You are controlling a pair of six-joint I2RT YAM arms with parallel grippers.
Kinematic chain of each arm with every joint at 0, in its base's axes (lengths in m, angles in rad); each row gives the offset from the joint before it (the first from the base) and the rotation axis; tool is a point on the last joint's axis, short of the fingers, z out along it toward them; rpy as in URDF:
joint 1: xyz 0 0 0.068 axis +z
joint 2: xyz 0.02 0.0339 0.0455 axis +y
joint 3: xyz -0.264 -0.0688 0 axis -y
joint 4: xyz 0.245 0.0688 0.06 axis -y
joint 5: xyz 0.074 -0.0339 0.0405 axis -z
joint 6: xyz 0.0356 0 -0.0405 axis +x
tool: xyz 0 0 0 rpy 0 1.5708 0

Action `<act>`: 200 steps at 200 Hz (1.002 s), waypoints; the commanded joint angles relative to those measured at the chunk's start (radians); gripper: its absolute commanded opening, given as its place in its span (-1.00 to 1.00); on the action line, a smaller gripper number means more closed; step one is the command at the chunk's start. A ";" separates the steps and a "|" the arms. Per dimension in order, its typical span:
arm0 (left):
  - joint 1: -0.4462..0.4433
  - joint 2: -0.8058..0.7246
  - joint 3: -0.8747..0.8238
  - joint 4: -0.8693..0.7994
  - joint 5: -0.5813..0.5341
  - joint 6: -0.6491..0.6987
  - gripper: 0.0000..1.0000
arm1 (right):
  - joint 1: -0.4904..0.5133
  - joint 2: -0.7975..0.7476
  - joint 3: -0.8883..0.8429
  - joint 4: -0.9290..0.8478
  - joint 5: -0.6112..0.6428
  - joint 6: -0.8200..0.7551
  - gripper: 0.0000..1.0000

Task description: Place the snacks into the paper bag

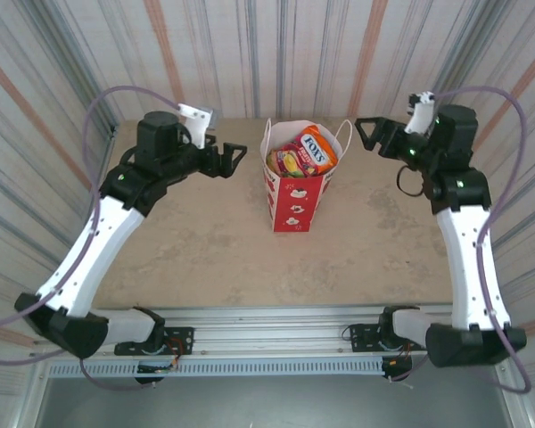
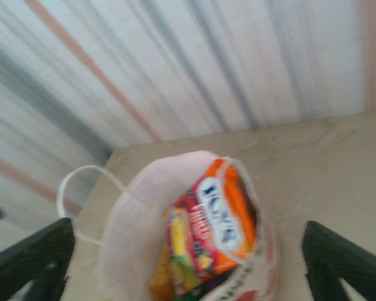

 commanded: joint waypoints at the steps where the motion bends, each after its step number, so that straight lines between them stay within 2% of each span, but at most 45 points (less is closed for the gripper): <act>1: 0.031 -0.105 -0.114 -0.028 -0.224 0.009 0.97 | -0.036 -0.060 -0.153 -0.029 0.148 -0.073 0.98; 22: 0.084 -0.215 -0.326 0.113 -0.354 0.002 0.97 | -0.074 -0.145 -0.386 0.140 0.246 -0.082 0.98; 45: 0.129 -0.315 -0.613 0.377 -0.458 0.055 0.97 | -0.112 -0.224 -0.654 0.412 0.315 -0.084 0.98; 67: 0.172 -0.334 -0.814 0.586 -0.500 0.120 0.97 | -0.140 -0.229 -0.885 0.666 0.363 -0.104 0.98; 86: 0.211 -0.303 -0.948 0.734 -0.531 0.135 0.97 | -0.169 -0.184 -1.005 0.802 0.385 -0.121 0.98; 127: 0.272 -0.132 -1.118 0.999 -0.494 0.141 0.97 | -0.214 0.002 -1.134 1.086 0.383 -0.196 0.98; 143: 0.315 -0.036 -1.166 1.166 -0.431 0.132 0.97 | -0.232 0.098 -1.151 1.216 0.350 -0.196 0.98; 149: 0.322 -0.005 -1.162 1.215 -0.421 0.139 0.97 | -0.238 0.126 -1.139 1.226 0.332 -0.187 0.98; 164: 0.324 0.049 -1.114 1.193 -0.383 0.208 0.97 | -0.248 0.201 -1.091 1.237 0.294 -0.157 0.98; 176: 0.333 0.111 -1.124 1.309 -0.390 0.249 0.97 | -0.244 0.272 -1.076 1.302 0.255 -0.132 0.98; 185: 0.369 0.168 -1.128 1.342 -0.366 0.206 0.97 | -0.224 0.308 -1.064 1.333 0.238 -0.166 0.98; 191: 0.391 0.240 -1.147 1.438 -0.343 0.189 0.97 | -0.205 0.302 -1.046 1.286 0.243 -0.193 0.98; 196: 0.396 0.302 -1.152 1.567 -0.380 0.203 0.97 | -0.182 0.299 -1.040 1.260 0.262 -0.212 0.98; 200: 0.399 0.302 -1.135 1.547 -0.398 0.197 0.97 | -0.164 0.309 -1.046 1.287 0.280 -0.228 0.98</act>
